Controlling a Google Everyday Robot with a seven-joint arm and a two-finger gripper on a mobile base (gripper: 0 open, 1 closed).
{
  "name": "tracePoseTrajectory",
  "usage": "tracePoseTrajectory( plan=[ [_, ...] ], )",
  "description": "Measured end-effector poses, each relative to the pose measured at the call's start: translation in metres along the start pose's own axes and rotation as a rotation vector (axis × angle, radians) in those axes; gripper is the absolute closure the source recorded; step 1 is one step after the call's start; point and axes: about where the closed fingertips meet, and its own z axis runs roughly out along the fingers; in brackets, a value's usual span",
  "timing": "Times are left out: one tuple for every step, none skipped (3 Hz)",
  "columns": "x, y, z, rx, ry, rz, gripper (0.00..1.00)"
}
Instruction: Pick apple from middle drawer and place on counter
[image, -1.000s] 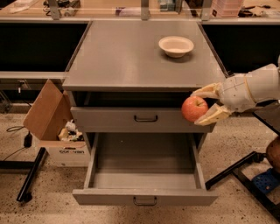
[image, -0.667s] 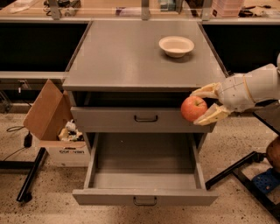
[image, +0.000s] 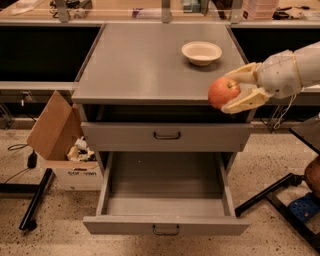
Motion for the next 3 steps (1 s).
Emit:
tracePoseTrajectory(
  plan=[
    [-0.008,-0.027,0.004,0.047,-0.025,0.128,1.00],
    [-0.012,-0.057,0.025,0.108,-0.033,0.229,1.00],
    [-0.008,-0.082,0.048,0.152,0.005,0.289,1.00]
  ],
)
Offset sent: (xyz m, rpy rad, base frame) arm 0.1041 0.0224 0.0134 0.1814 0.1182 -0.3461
